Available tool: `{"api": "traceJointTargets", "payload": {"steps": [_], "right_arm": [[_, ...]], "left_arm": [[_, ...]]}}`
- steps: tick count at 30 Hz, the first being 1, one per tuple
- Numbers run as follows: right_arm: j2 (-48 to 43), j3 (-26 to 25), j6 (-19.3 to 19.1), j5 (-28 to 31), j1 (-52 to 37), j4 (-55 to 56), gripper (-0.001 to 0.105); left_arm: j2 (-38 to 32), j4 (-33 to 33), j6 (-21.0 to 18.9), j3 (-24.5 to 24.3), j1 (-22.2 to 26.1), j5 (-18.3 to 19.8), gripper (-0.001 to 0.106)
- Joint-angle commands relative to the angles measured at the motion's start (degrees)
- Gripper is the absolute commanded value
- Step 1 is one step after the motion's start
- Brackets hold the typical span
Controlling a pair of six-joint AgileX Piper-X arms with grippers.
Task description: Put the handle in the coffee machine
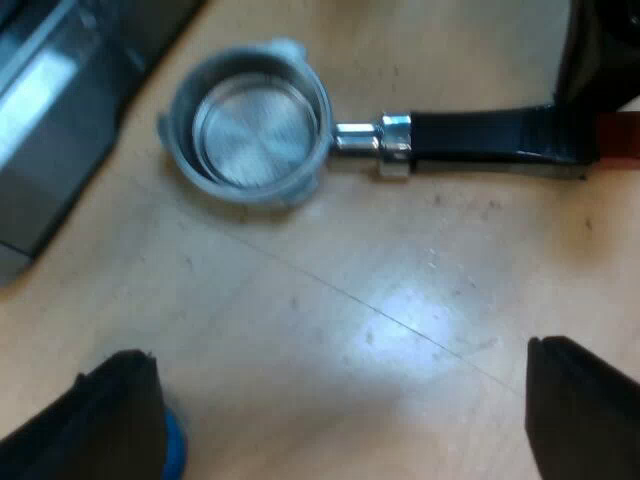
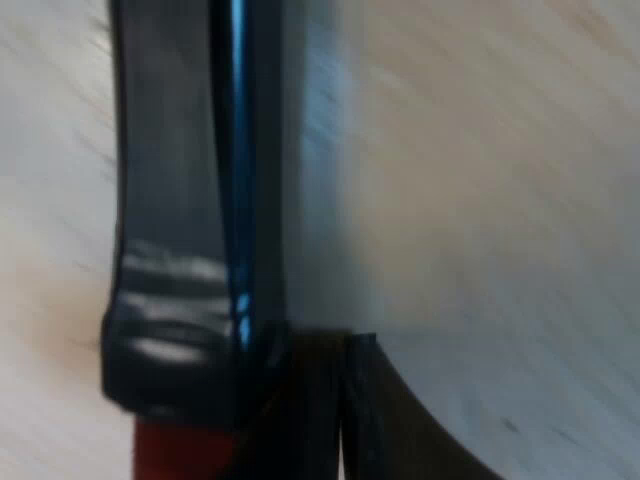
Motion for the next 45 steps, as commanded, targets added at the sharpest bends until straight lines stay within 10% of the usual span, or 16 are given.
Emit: {"api": "traceJointTargets", "payload": {"steps": [1, 21, 45], "right_arm": [[1.3, -2.3, 0.2, -1.3, 0.8, -0.3, 0.000], [8.0, -11.2, 1.2, -5.5, 5.2, -10.5, 0.000], [-0.2, -11.2, 1.0, 6.6, 5.2, -13.9, 0.000]], "left_arm": [[-0.2, 1.3, -0.6, 0.0, 1.0, -1.4, 0.075], [-4.4, 13.5, 1.3, -6.7, 4.0, -5.6, 0.075], [-16.1, 18.8, 0.3, -7.6, 8.1, -2.6, 0.075]]}}
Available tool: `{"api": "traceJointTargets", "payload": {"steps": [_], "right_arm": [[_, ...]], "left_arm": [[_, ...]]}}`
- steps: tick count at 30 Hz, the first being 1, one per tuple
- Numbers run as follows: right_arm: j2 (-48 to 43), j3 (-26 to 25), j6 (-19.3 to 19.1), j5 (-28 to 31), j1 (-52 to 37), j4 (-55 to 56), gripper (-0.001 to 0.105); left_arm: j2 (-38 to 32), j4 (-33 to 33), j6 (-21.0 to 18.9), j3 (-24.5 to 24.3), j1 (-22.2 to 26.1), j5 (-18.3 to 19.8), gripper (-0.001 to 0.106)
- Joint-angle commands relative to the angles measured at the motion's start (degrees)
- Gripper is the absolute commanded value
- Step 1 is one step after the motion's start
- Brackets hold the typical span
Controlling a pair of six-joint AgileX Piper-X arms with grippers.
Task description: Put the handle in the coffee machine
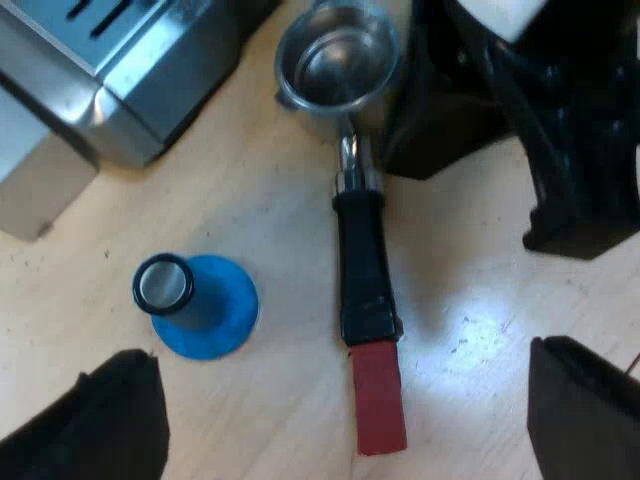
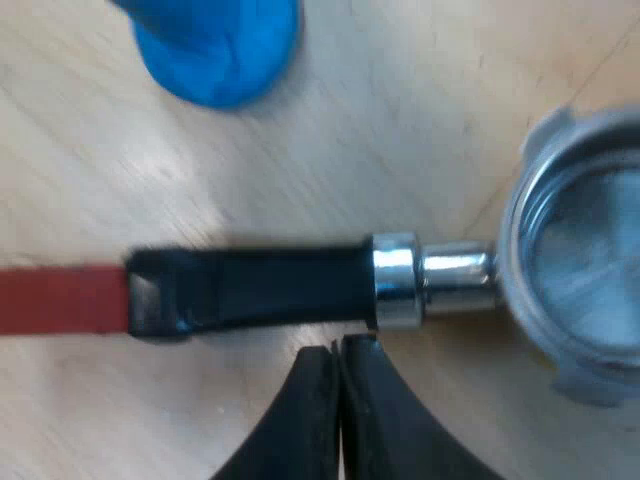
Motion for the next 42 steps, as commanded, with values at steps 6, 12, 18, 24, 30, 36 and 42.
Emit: {"api": "traceJointTargets", "payload": {"steps": [6, 12, 18, 24, 30, 36, 42], "right_arm": [[-7.4, -0.4, -0.5, 5.1, -1.0, 3.8, 0.001], [-9.0, -1.0, -2.5, 5.2, -2.6, 5.7, 0.052], [-8.3, -1.0, -2.9, 3.6, -6.1, 6.1, 0.084], [-6.5, -1.0, -9.0, -0.7, -9.2, 4.1, 0.082], [-3.8, -1.0, -12.4, -1.4, -9.2, 2.6, 0.082], [-1.2, -1.0, -13.9, -1.4, -9.2, 2.6, 0.085], [0.7, -1.0, -15.9, -1.9, -9.2, 2.2, 0.085]], "left_arm": [[-4.9, 0.6, -3.5, -0.4, 0.1, 2.9, 0.075], [-6.6, 0.7, -6.0, -0.4, 0.1, 7.0, 0.075], [-7.0, 0.3, -6.0, -0.4, 0.1, 7.8, 0.075], [-7.0, -3.2, -6.0, 0.4, 0.1, 11.3, 0.075], [-6.7, -2.6, -6.0, 1.6, 0.1, 11.7, 0.075], [-6.7, -2.6, -6.0, 1.6, 0.1, 11.8, 0.075], [-6.7, -2.6, -6.0, 1.6, 0.1, 11.8, 0.075]]}}
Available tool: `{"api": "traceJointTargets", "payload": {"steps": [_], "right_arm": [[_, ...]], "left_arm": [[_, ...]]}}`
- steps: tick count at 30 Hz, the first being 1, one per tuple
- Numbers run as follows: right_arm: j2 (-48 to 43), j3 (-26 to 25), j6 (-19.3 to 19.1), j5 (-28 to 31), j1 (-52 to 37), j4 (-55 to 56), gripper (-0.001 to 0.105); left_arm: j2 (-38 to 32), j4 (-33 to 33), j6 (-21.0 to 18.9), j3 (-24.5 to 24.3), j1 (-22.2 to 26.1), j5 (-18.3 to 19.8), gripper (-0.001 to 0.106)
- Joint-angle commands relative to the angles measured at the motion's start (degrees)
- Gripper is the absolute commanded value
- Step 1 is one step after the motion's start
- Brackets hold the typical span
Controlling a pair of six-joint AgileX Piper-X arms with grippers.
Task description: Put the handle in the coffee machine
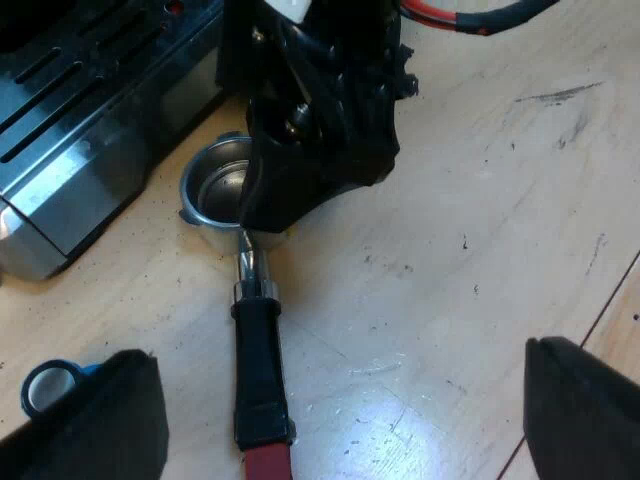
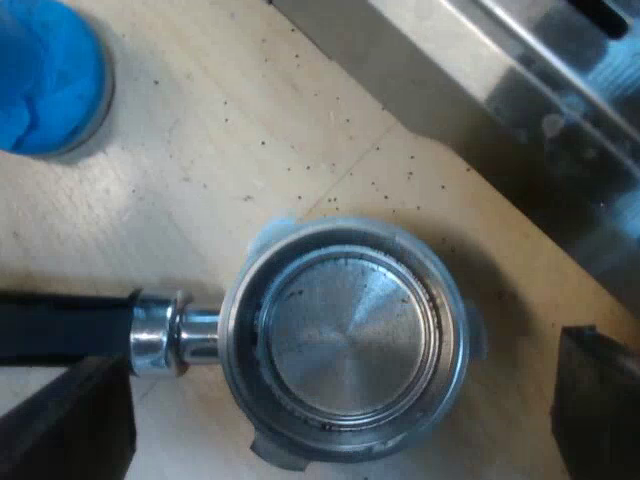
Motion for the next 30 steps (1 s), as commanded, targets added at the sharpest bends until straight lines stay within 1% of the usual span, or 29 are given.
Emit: {"api": "traceJointTargets", "payload": {"steps": [1, 17, 21, 28, 30], "right_arm": [[0.7, -0.4, -1.4, -0.6, -0.2, -0.2, 0.085], [5.5, -0.8, -1.4, -0.6, -0.2, -3.3, 0.085], [6.4, -0.8, -1.3, -1.8, -0.2, -4.0, 0.085], [7.2, -0.8, -0.8, -1.8, -0.2, -3.8, 0.085], [7.2, -0.8, -0.8, -1.8, -0.2, -3.8, 0.083]], "left_arm": [[-0.1, -0.1, -0.6, 0.0, 0.1, 0.8, 0.075], [-0.1, -0.1, -0.6, 0.0, 0.1, 0.8, 0.075], [-0.1, -0.1, -0.6, 0.0, 0.1, 0.8, 0.075], [-0.1, -0.1, -0.6, 0.0, 0.1, 0.8, 0.075], [-0.1, -0.1, -0.6, 0.0, 0.1, 0.8, 0.075]]}}
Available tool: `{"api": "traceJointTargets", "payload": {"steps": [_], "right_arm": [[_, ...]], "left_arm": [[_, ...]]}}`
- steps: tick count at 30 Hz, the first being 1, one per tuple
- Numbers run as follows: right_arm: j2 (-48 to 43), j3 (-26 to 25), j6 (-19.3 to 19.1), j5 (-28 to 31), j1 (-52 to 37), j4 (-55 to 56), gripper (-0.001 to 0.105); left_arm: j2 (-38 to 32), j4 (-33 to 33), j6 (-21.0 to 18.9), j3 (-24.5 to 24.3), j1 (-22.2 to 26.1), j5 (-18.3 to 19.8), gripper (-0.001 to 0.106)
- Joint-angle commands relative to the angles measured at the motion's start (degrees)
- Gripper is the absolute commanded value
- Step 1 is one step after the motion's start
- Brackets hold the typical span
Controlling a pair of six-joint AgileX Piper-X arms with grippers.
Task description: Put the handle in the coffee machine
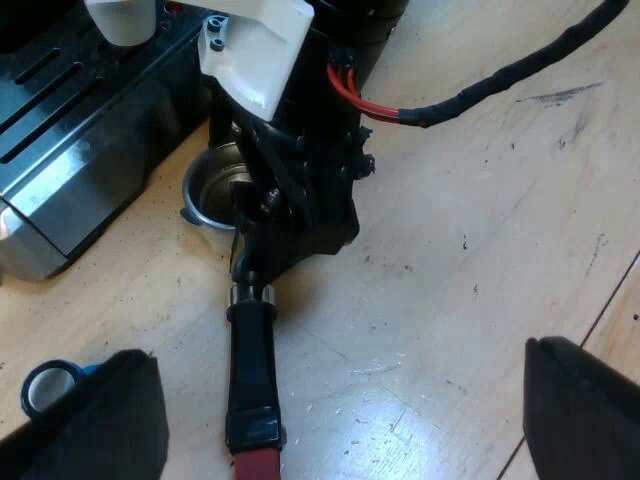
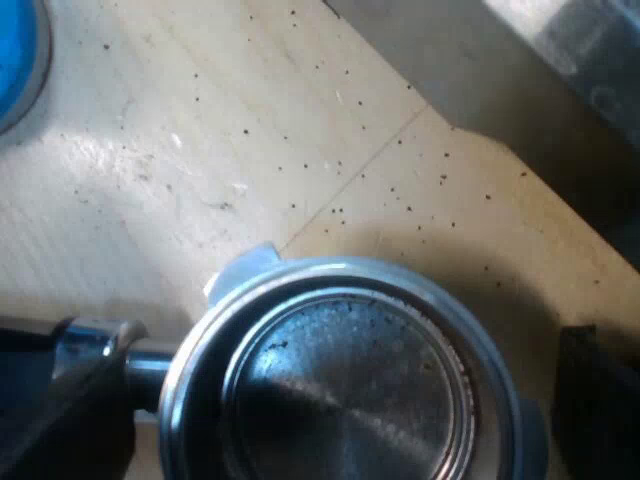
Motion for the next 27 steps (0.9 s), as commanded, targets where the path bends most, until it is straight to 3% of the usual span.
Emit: {"api": "traceJointTargets", "payload": {"steps": [1, 3, 7, 9, 11, 19, 27], "right_arm": [[0.2, -0.3, -0.1, -0.5, -0.2, 0.5, 0.079], [0.2, -0.3, -0.1, -0.5, -0.2, 1.0, 0.068], [0.2, -0.3, 0.6, -0.5, -0.2, 1.7, 0.022], [0.2, -0.3, 1.7, -0.5, -0.2, 1.7, 0.005], [0.2, -0.3, 1.9, -0.5, -0.2, 1.7, 0.001], [-4.6, -0.3, 11.5, -0.5, -0.1, 4.7, 0.000], [-10.3, -0.3, 14.3, -0.1, -0.1, 14.4, 0.000]], "left_arm": [[-0.1, -0.1, -0.6, 0.0, 0.1, 0.8, 0.075], [-0.1, -0.1, -0.6, 0.0, 0.1, 0.8, 0.075], [-0.1, -0.3, -0.5, 0.0, 0.1, 0.8, 0.075], [-0.1, -0.3, -0.3, 0.0, 0.1, 0.8, 0.075], [-0.1, -0.3, 0.0, 0.0, 0.1, 0.8, 0.075], [-0.1, -0.7, 3.6, 0.0, 0.1, 0.8, 0.075], [-0.1, -0.7, 4.3, 0.0, 0.1, 0.8, 0.075]]}}
